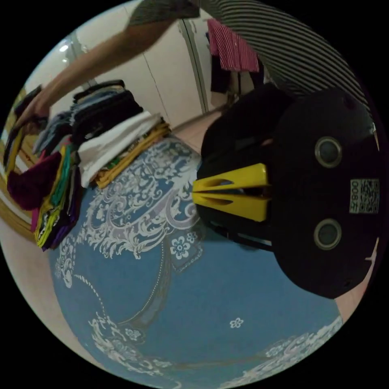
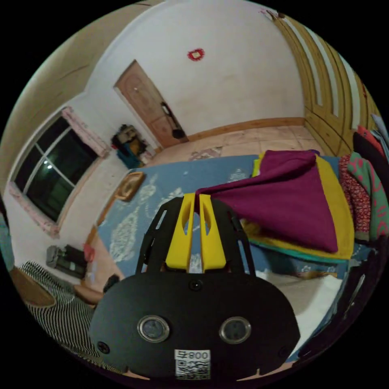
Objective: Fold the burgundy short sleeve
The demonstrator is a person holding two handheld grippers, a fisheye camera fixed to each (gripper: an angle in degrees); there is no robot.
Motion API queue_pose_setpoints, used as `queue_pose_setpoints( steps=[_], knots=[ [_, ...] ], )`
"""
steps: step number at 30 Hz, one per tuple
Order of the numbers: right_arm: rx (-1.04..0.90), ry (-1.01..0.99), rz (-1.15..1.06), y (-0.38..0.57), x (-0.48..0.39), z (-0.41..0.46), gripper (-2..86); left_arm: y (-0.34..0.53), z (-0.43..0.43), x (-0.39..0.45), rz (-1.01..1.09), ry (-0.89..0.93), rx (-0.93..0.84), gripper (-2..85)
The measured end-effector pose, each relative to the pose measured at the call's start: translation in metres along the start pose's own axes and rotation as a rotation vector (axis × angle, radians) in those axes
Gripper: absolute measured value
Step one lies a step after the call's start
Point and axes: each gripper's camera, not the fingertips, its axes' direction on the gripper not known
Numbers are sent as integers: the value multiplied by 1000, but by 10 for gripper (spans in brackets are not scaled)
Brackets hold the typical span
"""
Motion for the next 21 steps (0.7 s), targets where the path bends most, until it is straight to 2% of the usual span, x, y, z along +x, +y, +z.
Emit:
queue_pose_setpoints(
  steps=[4, 10, 14, 18, 21],
  knots=[
    [10, -128, -58, 65, -57, -27, 16, -12, -76, 27, -59, 29, 171, 3],
    [21, -343, -110, 180, -149, -64, 16, -8, -159, 73, -135, 51, 295, 7],
    [18, -456, -99, 251, -200, -76, 14, 0, -183, 104, -188, 65, 339, 20],
    [4, -446, -127, 302, -249, -78, 13, 0, -195, 146, -226, 144, 398, 63],
    [22, -475, -152, 329, -278, -79, 13, -12, -193, 187, -180, 212, 408, 100]
  ],
)
